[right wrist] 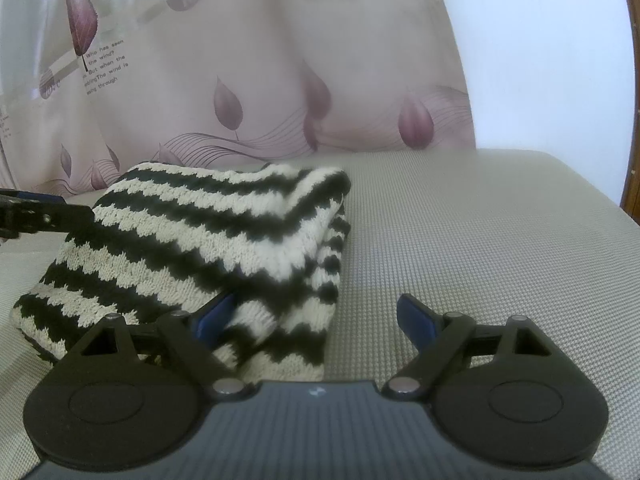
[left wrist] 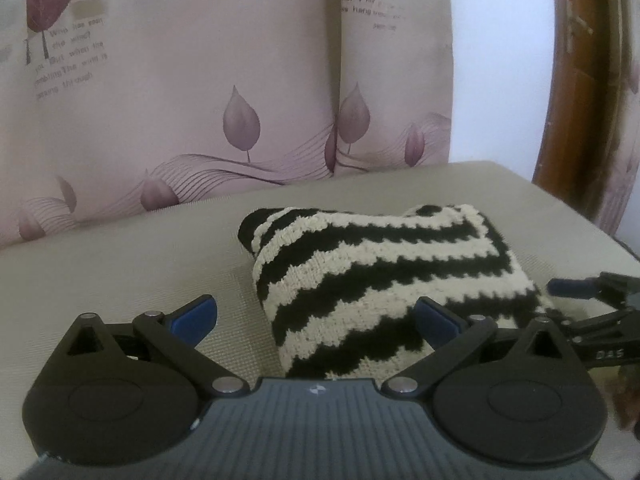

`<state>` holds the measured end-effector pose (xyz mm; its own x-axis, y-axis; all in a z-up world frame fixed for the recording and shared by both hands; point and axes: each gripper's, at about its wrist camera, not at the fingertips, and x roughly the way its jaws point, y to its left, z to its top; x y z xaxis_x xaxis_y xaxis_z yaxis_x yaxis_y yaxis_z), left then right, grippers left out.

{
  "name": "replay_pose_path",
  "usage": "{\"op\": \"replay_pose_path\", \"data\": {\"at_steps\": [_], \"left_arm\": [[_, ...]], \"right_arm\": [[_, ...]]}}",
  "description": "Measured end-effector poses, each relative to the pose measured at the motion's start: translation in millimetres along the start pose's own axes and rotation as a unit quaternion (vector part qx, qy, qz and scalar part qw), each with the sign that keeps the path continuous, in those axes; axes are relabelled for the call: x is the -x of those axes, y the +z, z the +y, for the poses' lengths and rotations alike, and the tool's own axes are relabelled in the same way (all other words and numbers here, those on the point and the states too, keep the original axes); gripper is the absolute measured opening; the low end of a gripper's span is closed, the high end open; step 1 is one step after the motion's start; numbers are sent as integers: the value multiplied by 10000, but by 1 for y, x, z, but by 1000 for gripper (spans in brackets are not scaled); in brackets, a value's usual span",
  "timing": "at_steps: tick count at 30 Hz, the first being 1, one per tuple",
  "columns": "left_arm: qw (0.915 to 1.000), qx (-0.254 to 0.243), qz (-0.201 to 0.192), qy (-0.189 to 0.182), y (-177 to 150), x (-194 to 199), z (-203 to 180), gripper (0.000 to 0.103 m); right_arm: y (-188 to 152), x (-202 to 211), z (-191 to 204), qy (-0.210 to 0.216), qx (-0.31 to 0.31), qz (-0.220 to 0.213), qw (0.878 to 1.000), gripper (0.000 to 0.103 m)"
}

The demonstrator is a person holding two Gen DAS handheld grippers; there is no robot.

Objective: Fold small clothes

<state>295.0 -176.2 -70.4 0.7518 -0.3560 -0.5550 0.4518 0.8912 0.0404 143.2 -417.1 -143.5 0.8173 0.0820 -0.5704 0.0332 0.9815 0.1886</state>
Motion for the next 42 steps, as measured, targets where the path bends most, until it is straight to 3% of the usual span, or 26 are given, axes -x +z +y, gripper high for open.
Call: {"op": "replay_pose_path", "data": {"at_steps": [8,12,16,23,27,31,35,39,42], "left_arm": [[9999,-48,13,-126,1,-13,1,103],[9975,184,118,-675,1,-25,12,103],[9846,815,443,-1485,-4,-46,34,103],[9625,1511,628,-2164,-13,-69,54,103],[9414,2078,736,-2551,-23,-86,65,103],[9418,2120,536,-2555,-27,-86,66,103],[9502,1920,430,-2415,-30,-78,58,98],[9464,2094,418,-2423,-37,-68,61,98],[9458,2102,321,-2456,-44,-52,66,99]], "right_arm": [[-1,-1,-1,15,-21,3,10000,88],[-1,0,-2,25,-29,6,10000,88],[0,-1,-4,65,-88,32,9999,88],[0,-2,-9,215,-269,106,9994,88],[0,-3,-12,272,-336,124,9990,89],[0,-3,-12,284,-349,125,9989,89],[0,-4,-13,418,-375,187,9982,89],[1,-6,-24,770,-655,366,9942,89],[1,16,-33,750,-997,-37,9922,89]]}}
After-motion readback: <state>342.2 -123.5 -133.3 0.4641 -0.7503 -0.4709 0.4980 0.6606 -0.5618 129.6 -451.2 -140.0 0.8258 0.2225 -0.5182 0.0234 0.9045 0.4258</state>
